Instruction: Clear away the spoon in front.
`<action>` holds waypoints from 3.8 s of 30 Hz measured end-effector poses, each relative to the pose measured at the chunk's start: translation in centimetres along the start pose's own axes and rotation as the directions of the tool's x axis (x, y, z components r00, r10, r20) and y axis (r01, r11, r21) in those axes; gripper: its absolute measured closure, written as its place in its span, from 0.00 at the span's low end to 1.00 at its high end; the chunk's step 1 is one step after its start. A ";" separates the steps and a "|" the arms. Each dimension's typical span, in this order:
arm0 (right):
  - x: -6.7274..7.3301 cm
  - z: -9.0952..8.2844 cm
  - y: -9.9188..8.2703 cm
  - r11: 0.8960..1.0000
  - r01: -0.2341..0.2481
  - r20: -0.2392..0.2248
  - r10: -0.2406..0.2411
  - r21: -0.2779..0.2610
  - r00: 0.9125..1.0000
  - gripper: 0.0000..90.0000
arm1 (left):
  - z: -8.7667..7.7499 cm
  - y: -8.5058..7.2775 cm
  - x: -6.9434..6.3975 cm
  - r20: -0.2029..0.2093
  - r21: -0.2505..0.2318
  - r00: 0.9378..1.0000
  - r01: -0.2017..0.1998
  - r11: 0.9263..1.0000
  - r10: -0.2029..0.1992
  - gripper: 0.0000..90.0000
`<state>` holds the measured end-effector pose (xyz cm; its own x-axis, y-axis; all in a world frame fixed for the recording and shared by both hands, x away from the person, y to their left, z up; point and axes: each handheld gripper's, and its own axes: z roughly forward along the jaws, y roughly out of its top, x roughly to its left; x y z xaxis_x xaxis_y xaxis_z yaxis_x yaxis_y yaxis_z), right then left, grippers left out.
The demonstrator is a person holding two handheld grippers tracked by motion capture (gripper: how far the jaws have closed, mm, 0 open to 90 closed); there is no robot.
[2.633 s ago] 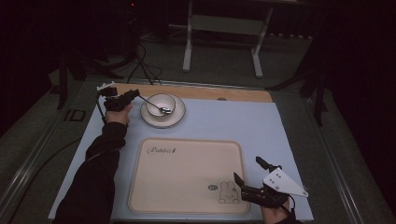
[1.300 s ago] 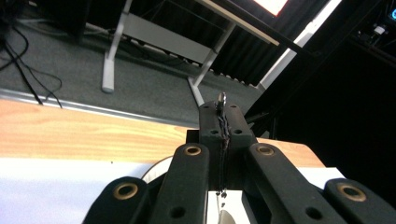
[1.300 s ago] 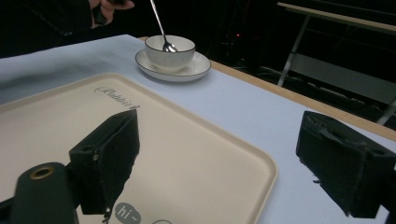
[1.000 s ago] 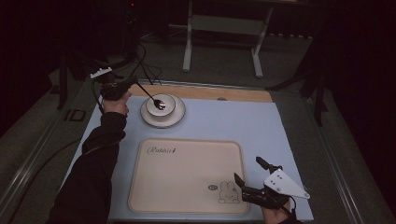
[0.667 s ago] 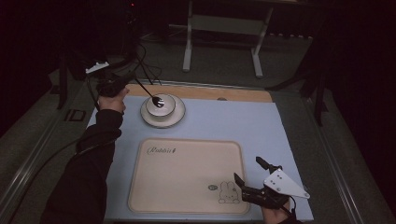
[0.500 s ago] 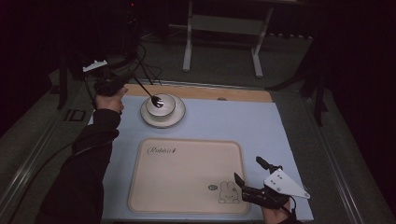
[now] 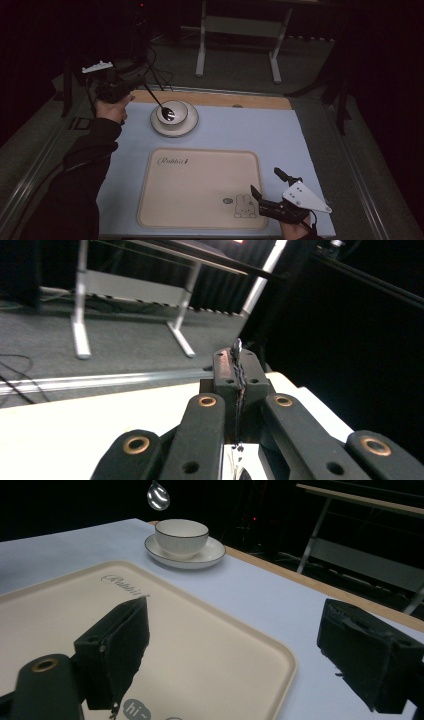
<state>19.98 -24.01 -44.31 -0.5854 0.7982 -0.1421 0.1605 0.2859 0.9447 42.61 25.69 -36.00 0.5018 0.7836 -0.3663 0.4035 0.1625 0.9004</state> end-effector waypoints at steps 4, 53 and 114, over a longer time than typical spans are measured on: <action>0.0 0.0 0.0 1.000 -0.002 0.001 0.002 0.000 1.000 0.15 | -0.7 0.3 -0.5 0.031 0.023 0.999 -0.017 1.000 0.016 1.00; 0.1 0.0 0.0 1.000 0.008 -0.002 -0.008 -0.002 1.000 0.15 | -2.7 -3.6 -7.5 0.461 0.227 0.871 -0.302 0.926 0.171 1.00; 0.3 0.3 -0.1 1.000 0.015 -0.016 -0.014 0.013 1.000 0.15 | 0.4 -14.1 -5.6 0.586 0.347 0.796 -0.416 0.840 0.152 0.92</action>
<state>20.05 -23.64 -44.51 -0.6005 0.7853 -0.1508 0.1623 0.3044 0.9386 34.45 18.76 -46.71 0.9092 0.2968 -0.2919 0.3957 -0.3978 0.8278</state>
